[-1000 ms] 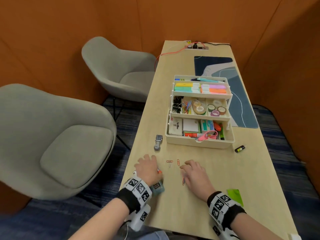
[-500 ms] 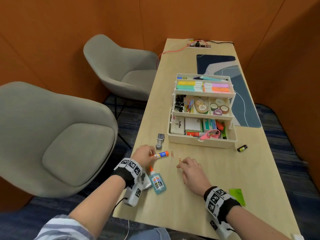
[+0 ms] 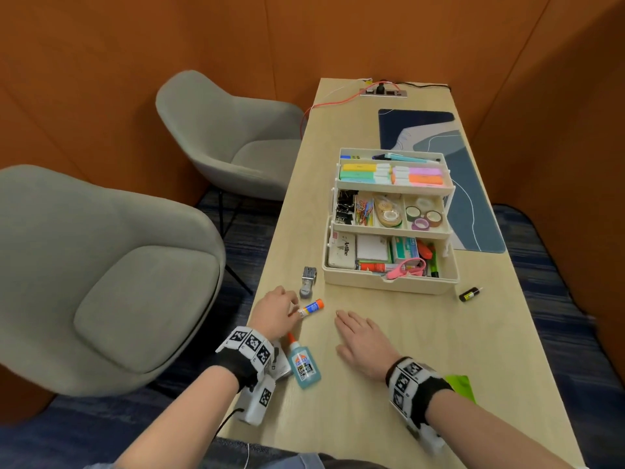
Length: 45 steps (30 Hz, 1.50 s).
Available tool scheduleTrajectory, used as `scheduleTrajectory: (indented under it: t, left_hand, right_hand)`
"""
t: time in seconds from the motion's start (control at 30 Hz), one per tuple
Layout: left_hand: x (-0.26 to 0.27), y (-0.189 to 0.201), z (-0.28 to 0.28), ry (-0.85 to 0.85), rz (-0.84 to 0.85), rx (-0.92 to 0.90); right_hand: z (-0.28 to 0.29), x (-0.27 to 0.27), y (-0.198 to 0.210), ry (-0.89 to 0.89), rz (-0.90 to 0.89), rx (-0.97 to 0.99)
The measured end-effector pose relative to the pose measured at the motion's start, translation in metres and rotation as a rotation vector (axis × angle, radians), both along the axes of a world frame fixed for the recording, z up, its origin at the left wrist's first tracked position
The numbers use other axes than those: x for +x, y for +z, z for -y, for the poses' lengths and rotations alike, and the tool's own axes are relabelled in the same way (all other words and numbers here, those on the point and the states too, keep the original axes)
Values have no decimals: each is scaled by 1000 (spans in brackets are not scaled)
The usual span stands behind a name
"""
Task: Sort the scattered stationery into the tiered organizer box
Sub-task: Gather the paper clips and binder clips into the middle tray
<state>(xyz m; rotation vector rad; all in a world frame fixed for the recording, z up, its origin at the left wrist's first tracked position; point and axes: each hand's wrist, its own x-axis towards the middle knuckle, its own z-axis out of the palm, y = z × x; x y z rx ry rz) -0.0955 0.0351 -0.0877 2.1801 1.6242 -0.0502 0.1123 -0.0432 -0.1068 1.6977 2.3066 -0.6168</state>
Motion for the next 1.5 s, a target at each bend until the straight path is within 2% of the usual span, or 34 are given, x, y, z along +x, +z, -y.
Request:
scheduleTrajectory:
  t: [0.1, 0.17, 0.27, 0.33, 0.37, 0.47, 0.53, 0.77, 0.97, 1.07, 1.17, 1.4, 1.5]
  left_hand:
    - [12, 8, 11, -95, -87, 175]
    - [28, 11, 22, -197, -38, 230]
    - [59, 8, 38, -382, 70, 126]
    - [78, 1, 46, -433, 53, 8]
    - [87, -3, 49, -441, 21, -50]
    - [104, -11, 56, -471, -101, -87]
    - [109, -12, 59, -471, -112, -55]
    - [102, -15, 56, -525, 7, -32]
    - [105, -15, 57, -551, -45, 0]
    - [109, -15, 55, -541, -41, -5]
    - [110, -13, 49, -493, 11, -55]
    - [97, -4, 24, -87, 484, -370]
    - [94, 13, 11, 45, 658, -430]
  right_hand:
    - [25, 26, -2, 35, 18, 91]
    - [40, 40, -1, -21, 1, 196]
    - [55, 59, 1, -289, -80, 286]
    - [65, 72, 0, -472, -110, 180]
    - [69, 77, 1, -494, -103, 123]
    - [75, 75, 1, -366, 31, -8]
    - [72, 66, -1, -328, 75, -16]
    - [58, 48, -10, -368, -161, 143]
    - [51, 37, -3, -307, -49, 172]
    - [46, 34, 3, -267, -24, 174]
    - [39, 39, 6, -273, -16, 90]
    - [27, 55, 13, -630, -355, 42]
    - [27, 59, 17, -778, -529, 46]
